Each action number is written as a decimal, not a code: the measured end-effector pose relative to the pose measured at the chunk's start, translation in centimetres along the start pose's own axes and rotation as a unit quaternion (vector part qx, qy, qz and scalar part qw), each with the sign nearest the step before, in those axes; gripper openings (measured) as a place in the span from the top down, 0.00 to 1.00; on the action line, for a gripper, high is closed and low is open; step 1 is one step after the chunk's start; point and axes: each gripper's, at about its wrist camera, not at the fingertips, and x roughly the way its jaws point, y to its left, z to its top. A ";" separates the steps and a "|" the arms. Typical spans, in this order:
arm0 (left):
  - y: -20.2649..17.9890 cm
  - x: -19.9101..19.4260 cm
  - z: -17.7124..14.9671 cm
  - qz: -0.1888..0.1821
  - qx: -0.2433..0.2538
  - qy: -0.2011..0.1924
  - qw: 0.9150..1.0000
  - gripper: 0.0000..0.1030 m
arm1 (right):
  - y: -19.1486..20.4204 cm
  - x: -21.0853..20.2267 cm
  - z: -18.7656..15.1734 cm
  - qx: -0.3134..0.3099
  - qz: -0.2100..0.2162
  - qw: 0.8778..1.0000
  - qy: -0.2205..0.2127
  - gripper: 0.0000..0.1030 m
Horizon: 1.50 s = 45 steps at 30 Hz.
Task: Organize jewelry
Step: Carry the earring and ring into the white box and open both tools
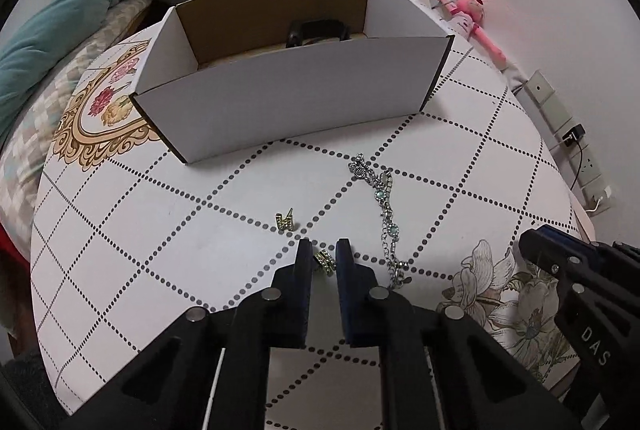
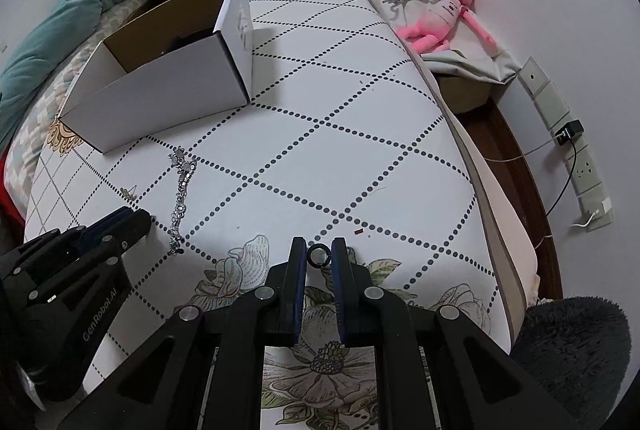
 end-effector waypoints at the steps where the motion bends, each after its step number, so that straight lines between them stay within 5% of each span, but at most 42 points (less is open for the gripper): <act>1: 0.0 0.0 0.0 -0.002 -0.001 0.000 1.000 0.91 | 0.0 0.0 0.0 0.001 0.000 1.000 -0.001 0.87; 15: 3.5 -6.0 0.7 -0.071 -0.062 -0.026 0.995 0.95 | 0.2 -4.4 2.7 0.016 0.044 0.998 -0.042 0.87; 25: 7.3 -10.7 6.8 -0.088 -0.090 -0.086 0.988 0.95 | 2.0 -7.1 7.7 0.002 0.095 0.993 -0.071 0.87; 38: 9.8 -5.6 15.7 -0.063 -0.084 -0.049 0.993 0.94 | 6.0 -2.0 18.2 -0.049 0.096 0.994 -0.019 0.87; 41: 9.6 -4.4 16.6 -0.027 -0.083 -0.021 0.996 0.93 | 6.5 -0.4 19.9 -0.052 0.090 0.995 -0.001 0.87; 44: 9.5 -4.2 17.0 -0.009 -0.078 -0.024 0.997 0.82 | 6.8 0.8 21.0 -0.053 0.084 0.995 0.018 0.85; 45: 9.5 -4.2 17.0 -0.005 -0.079 -0.026 0.996 0.69 | 6.7 0.9 21.3 -0.053 0.081 0.995 0.019 0.80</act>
